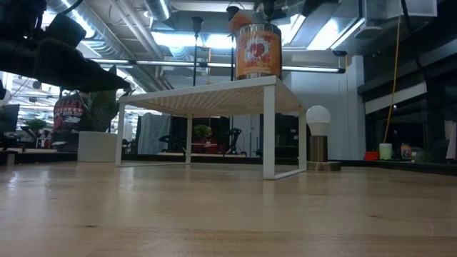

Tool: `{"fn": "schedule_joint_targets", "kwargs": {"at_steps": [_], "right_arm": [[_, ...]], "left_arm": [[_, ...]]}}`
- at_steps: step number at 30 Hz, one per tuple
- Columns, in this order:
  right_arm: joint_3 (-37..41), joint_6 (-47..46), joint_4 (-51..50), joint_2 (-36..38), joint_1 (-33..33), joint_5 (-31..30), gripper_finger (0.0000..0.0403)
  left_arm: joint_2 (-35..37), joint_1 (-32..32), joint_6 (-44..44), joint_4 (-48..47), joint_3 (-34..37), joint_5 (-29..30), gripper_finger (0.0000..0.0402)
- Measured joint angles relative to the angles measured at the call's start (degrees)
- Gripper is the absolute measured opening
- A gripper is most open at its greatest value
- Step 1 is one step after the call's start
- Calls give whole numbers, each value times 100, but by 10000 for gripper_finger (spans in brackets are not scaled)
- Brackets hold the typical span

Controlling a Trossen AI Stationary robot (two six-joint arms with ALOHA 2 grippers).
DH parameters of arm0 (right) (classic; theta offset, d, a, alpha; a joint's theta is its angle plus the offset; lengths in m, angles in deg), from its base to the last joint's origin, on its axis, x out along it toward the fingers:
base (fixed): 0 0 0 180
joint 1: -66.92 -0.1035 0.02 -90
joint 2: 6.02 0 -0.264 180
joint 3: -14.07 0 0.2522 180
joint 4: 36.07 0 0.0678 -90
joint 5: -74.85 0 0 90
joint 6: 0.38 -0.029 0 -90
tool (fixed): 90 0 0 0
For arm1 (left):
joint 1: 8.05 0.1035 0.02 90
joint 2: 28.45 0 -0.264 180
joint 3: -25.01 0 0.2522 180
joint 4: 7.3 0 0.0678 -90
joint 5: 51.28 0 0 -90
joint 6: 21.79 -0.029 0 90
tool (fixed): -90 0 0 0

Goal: Pick & Place candle stick holders
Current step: Put the top orange scented candle on the shelf

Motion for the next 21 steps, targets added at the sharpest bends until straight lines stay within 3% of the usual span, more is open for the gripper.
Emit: {"fn": "schedule_joint_targets", "kwargs": {"at_steps": [13,21], "right_arm": [[4001,28,4249,1868,-234,-863,400],[5301,242,5826,2252,-232,-910,400]], "left_arm": [[0,1,0,-2,1,0,400],[1,0,0,-6,1,0,400]]}}
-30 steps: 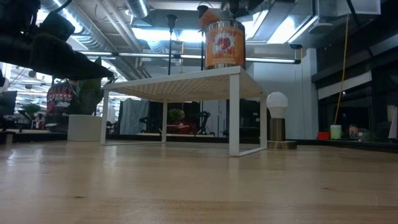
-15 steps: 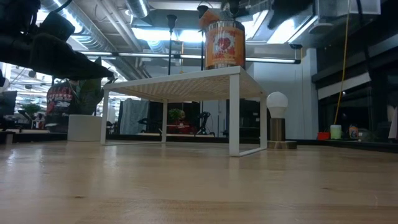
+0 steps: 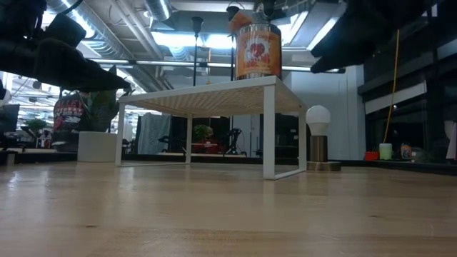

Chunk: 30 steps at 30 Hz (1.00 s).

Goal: Pick & Place candle stick holders
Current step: Put the top orange scented candle on the shelf

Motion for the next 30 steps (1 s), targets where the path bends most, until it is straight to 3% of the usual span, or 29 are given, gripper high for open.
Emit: {"fn": "schedule_joint_targets", "kwargs": {"at_steps": [9,18,23,30], "right_arm": [[358,1563,1748,-114,22,-311,400],[362,1703,1869,-127,20,-910,387],[362,1703,1855,-120,17,-1288,350],[362,1703,1689,-114,17,-1178,268]], "left_arm": [[-1,-1,0,-5,0,-4,400],[1,1,0,0,-2,-7,400],[1,-1,0,2,0,-9,400],[1,-1,0,4,-2,-11,400]]}}
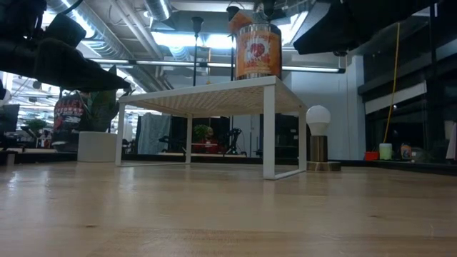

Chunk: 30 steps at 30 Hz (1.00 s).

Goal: Pick & Place candle stick holders
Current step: Put the top orange scented candle on the shelf

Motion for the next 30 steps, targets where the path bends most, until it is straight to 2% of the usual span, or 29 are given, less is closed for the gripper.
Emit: {"fn": "schedule_joint_targets", "kwargs": {"at_steps": [5,10,15,26,30], "right_arm": [[0,-118,12,0,0,131,221],[0,-247,12,0,-2,332,200],[0,-559,61,-89,0,330,198],[0,-584,554,-575,106,324,202],[0,-591,576,-575,346,797,202]], "left_arm": [[0,2,0,0,2,0,400],[0,2,0,0,0,-2,400],[0,1,0,0,1,-2,400],[0,2,0,2,2,2,400],[0,2,0,1,1,3,400]]}}
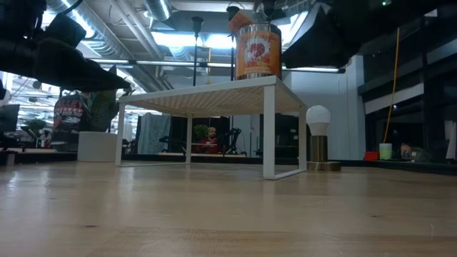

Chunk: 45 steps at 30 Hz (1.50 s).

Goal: Pick & Place candle stick holders
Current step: Put the top orange scented candle on the shelf

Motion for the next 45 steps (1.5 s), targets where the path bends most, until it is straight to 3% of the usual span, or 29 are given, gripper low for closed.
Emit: {"fn": "schedule_joint_targets", "kwargs": {"at_steps": [11,17,24,29,36,45], "right_arm": [[0,373,485,-3,692,1170,203],[-2,499,1020,-351,1022,1631,202],[-7,773,1575,-728,1207,1673,205],[-270,675,1228,-732,1234,1630,205],[-625,213,514,-732,782,1411,205],[-654,290,626,-805,735,1238,205]], "left_arm": [[0,0,2,1,1,3,400],[0,-1,0,0,0,3,400],[0,0,0,-1,1,4,400],[0,-2,0,-1,-1,5,400],[0,-1,0,1,0,6,400],[-2,-1,0,1,0,6,400]]}}
